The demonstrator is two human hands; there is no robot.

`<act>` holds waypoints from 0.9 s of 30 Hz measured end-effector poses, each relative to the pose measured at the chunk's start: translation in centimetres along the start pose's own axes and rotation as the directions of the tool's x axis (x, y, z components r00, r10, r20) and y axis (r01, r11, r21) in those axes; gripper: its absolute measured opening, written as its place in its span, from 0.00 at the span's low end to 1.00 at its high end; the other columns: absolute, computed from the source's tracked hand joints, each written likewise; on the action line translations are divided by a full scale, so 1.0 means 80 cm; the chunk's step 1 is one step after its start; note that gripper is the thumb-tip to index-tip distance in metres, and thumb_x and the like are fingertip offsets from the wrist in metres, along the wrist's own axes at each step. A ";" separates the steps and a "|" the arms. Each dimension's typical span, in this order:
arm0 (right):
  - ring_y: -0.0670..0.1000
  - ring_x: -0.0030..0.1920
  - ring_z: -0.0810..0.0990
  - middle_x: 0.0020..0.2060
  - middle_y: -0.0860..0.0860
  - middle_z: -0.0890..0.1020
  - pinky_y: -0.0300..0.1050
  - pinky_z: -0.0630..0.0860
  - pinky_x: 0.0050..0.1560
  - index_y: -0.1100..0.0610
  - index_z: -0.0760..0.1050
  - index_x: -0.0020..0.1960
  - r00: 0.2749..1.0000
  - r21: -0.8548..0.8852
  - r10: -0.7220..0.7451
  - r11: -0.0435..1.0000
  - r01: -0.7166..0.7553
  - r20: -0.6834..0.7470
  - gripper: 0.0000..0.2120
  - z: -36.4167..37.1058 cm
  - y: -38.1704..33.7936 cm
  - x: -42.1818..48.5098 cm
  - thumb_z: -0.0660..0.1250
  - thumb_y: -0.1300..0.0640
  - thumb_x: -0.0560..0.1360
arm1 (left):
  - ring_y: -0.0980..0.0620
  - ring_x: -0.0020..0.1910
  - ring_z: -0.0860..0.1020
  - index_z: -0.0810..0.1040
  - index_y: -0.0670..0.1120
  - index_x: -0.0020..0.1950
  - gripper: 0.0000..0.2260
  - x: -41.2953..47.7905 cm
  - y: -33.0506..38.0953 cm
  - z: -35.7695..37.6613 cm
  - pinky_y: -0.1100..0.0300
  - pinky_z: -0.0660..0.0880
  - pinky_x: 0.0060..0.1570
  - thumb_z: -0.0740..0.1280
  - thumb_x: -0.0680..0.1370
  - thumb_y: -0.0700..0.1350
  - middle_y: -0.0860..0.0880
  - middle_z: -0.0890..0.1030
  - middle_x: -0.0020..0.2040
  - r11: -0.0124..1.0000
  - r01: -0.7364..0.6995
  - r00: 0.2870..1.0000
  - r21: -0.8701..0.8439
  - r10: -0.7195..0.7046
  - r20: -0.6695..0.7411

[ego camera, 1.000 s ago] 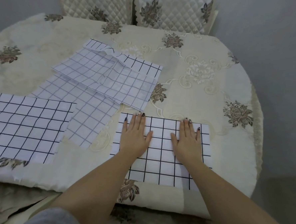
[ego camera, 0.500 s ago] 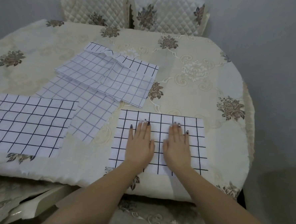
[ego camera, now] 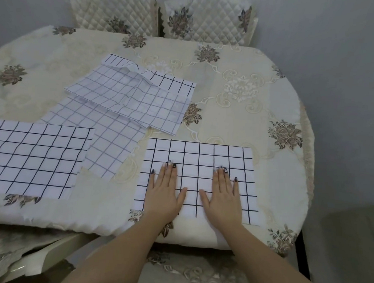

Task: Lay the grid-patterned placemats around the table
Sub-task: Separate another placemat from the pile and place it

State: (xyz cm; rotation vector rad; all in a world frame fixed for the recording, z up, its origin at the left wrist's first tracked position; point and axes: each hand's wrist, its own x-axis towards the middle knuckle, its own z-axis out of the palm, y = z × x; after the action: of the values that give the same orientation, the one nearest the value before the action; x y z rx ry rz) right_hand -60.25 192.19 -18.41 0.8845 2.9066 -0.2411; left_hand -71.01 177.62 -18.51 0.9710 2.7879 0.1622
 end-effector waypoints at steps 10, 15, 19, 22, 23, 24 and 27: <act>0.50 0.77 0.41 0.78 0.53 0.43 0.50 0.36 0.74 0.56 0.35 0.75 0.996 0.009 0.092 0.996 -0.092 0.006 0.38 -0.005 0.060 -0.016 0.30 0.33 0.74 | 0.53 0.77 0.39 0.38 0.46 0.78 0.35 -0.016 -0.056 -0.008 0.50 0.37 0.75 0.34 0.76 0.64 0.48 0.41 0.79 0.997 0.066 0.998 0.040 -0.066 -0.003; 0.51 0.77 0.39 0.77 0.53 0.40 0.49 0.35 0.75 0.57 0.35 0.76 0.994 -0.003 0.092 0.996 -0.092 0.066 0.41 -0.010 0.063 -0.017 0.28 0.33 0.71 | 0.55 0.76 0.37 0.37 0.47 0.77 0.35 -0.015 -0.060 -0.012 0.52 0.36 0.75 0.33 0.75 0.64 0.49 0.41 0.79 0.998 0.068 0.997 -0.010 -0.068 0.035; 0.51 0.78 0.45 0.78 0.54 0.47 0.49 0.41 0.76 0.60 0.44 0.78 0.984 0.196 0.104 0.972 -0.131 0.142 0.36 -0.030 0.062 -0.005 0.39 0.37 0.78 | 0.54 0.78 0.48 0.50 0.45 0.79 0.31 -0.014 -0.056 -0.042 0.55 0.43 0.75 0.44 0.80 0.61 0.49 0.52 0.79 0.905 0.147 0.989 -0.399 -0.138 0.051; 0.53 0.74 0.61 0.74 0.55 0.64 0.49 0.57 0.73 0.60 0.61 0.74 0.969 0.629 0.216 0.738 -0.244 0.122 0.31 -0.066 0.063 -0.007 0.48 0.40 0.80 | 0.52 0.73 0.62 0.62 0.45 0.76 0.25 -0.023 -0.036 -0.081 0.56 0.57 0.72 0.53 0.82 0.56 0.49 0.64 0.75 0.697 0.189 0.971 -0.692 -0.239 0.025; 0.53 0.72 0.65 0.72 0.54 0.68 0.47 0.59 0.71 0.59 0.65 0.72 0.951 0.751 0.278 0.598 -0.280 0.134 0.28 -0.079 0.063 -0.012 0.51 0.41 0.80 | 0.53 0.70 0.67 0.67 0.46 0.73 0.22 -0.024 -0.025 -0.093 0.57 0.60 0.69 0.54 0.82 0.55 0.50 0.69 0.71 0.617 0.201 0.964 -0.761 -0.261 0.044; 0.53 0.70 0.68 0.69 0.53 0.71 0.46 0.61 0.69 0.58 0.67 0.71 0.928 0.834 0.334 0.456 -0.311 0.164 0.25 -0.089 0.064 -0.017 0.52 0.44 0.81 | 0.54 0.65 0.70 0.72 0.48 0.68 0.18 -0.023 -0.013 -0.102 0.57 0.63 0.67 0.55 0.82 0.54 0.50 0.74 0.66 0.515 0.225 0.957 -0.827 -0.276 0.089; 0.52 0.62 0.75 0.61 0.53 0.78 0.50 0.67 0.67 0.55 0.74 0.62 0.879 0.919 0.438 0.237 -0.316 0.189 0.19 -0.113 0.068 -0.037 0.54 0.45 0.81 | 0.49 0.58 0.78 0.78 0.48 0.55 0.15 -0.015 0.032 -0.120 0.50 0.72 0.61 0.54 0.82 0.52 0.47 0.80 0.57 0.190 0.298 0.935 -0.935 -0.254 0.246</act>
State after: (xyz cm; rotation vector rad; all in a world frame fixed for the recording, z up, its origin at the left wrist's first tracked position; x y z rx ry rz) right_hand -55.20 196.64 -9.81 1.7101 2.2300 -2.0256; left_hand -70.60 178.47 -8.51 0.0769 1.9872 1.5762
